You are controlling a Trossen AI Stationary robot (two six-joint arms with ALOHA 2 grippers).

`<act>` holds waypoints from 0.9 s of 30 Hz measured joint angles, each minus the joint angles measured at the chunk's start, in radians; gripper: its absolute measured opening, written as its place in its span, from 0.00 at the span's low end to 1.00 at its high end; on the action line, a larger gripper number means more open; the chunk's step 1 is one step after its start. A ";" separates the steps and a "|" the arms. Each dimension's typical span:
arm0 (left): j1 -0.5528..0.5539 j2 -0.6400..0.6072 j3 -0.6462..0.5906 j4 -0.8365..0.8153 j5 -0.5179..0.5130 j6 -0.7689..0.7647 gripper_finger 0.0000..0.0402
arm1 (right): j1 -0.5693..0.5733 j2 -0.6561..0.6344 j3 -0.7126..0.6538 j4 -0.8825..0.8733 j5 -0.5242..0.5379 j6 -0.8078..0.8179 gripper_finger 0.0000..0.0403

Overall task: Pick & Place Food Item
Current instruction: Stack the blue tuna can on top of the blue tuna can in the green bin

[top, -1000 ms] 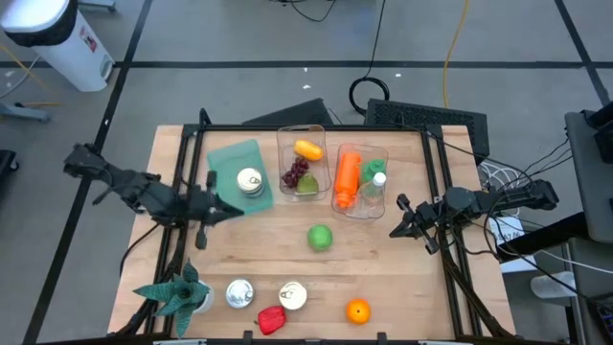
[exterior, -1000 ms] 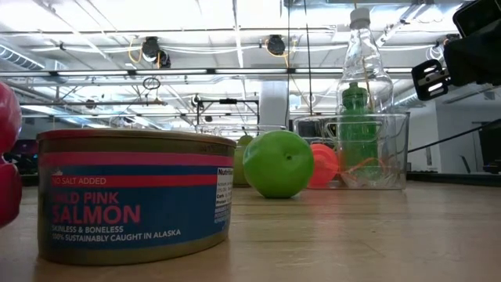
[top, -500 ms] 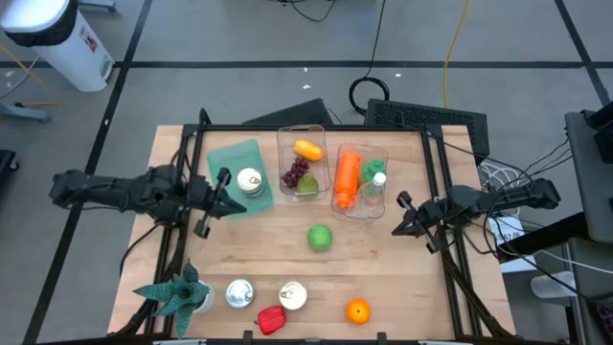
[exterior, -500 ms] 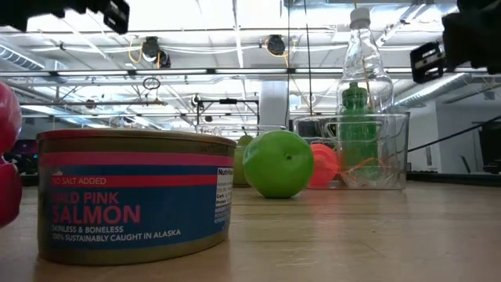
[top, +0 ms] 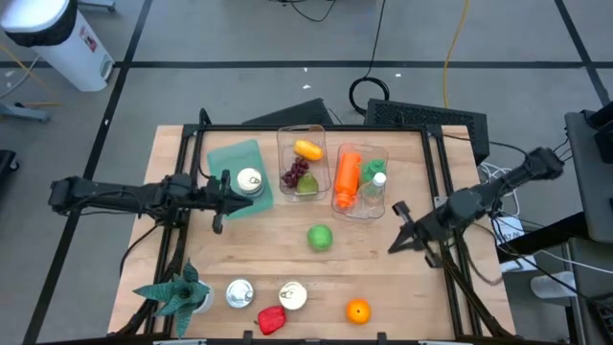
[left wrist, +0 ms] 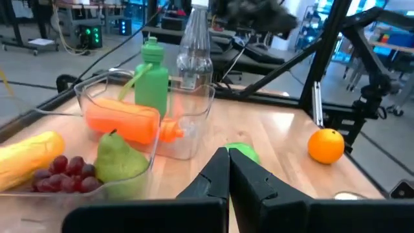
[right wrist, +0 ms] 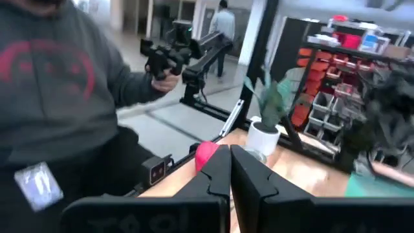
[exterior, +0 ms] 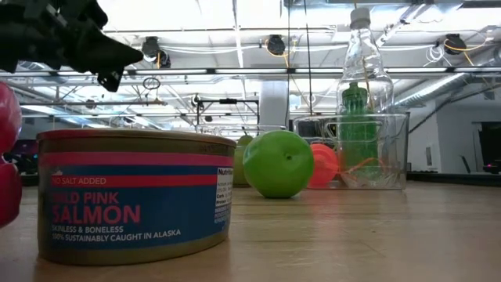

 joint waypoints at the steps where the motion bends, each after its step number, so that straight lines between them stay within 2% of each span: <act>1: 0.000 -0.001 -0.007 0.017 0.000 -0.004 0.01 | 0.037 0.058 0.056 -0.026 0.038 -0.027 0.00; 8: -0.006 -0.001 -0.027 0.013 0.001 0.001 0.01 | 0.261 0.553 0.436 -0.187 0.328 -0.073 0.00; 11: -0.019 0.000 -0.030 0.011 0.003 0.006 0.03 | 0.300 0.752 0.584 -0.262 0.458 -0.005 0.00; 14: -0.029 0.000 -0.030 0.012 -0.006 0.019 0.01 | 0.294 0.918 0.689 -0.291 0.511 0.070 0.00; 17: -0.032 0.000 -0.030 0.016 -0.008 0.012 0.01 | 0.260 1.051 0.783 -0.314 0.476 0.146 0.00; 20: -0.032 0.000 -0.030 0.025 -0.009 0.011 0.03 | 0.216 1.143 0.841 -0.351 0.370 0.222 0.00; 27: -0.032 0.000 -0.030 0.027 -0.058 -0.020 0.04 | 0.104 1.276 0.852 -0.285 0.147 0.353 0.00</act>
